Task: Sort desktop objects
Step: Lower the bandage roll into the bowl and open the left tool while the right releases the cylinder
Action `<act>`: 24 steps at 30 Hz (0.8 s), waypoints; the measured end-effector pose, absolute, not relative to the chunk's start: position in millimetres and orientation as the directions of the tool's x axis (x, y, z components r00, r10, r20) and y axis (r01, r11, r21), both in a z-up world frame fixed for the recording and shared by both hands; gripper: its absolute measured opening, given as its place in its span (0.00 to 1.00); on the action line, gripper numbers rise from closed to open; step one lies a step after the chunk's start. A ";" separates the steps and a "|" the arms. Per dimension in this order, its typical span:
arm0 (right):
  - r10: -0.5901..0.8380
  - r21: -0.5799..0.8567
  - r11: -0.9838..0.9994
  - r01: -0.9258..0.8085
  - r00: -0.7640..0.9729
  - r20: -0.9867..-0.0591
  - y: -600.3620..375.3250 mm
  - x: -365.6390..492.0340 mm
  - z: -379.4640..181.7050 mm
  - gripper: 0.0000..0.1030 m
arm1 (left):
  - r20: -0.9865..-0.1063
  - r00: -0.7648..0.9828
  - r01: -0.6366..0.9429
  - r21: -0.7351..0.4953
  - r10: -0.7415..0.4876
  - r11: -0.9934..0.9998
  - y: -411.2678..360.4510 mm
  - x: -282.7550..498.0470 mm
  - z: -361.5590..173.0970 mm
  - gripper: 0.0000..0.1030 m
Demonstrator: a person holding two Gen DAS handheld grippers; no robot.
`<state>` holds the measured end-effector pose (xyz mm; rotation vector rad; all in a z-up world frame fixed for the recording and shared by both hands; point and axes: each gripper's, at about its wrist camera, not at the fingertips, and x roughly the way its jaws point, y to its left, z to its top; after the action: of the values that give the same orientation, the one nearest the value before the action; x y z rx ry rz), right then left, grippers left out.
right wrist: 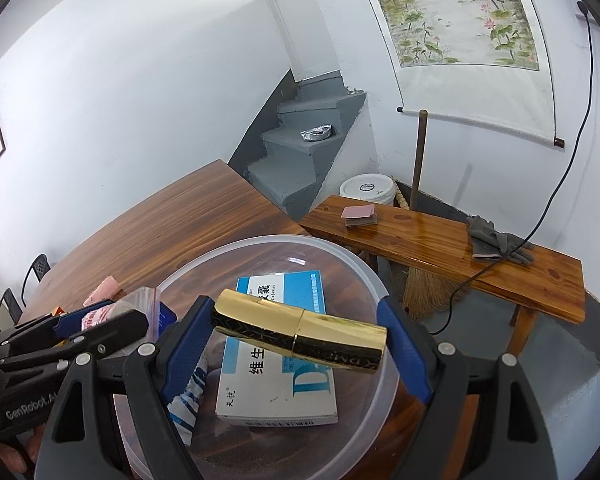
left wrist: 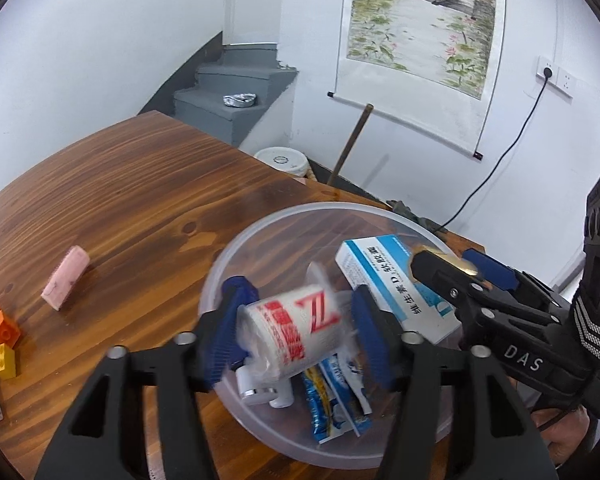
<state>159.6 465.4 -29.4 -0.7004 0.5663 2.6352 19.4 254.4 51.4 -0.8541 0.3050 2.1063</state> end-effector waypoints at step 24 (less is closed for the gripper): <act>0.181 0.328 -0.862 -0.386 -0.840 -0.511 449.4 160.3 -20.2 0.85 | -0.636 -0.476 -0.732 -0.096 0.607 -0.675 220.6 16.3 57.3 0.75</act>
<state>160.3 449.4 -20.2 -0.6841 0.6151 2.6840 16.3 220.6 57.3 -0.8355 0.2411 2.1680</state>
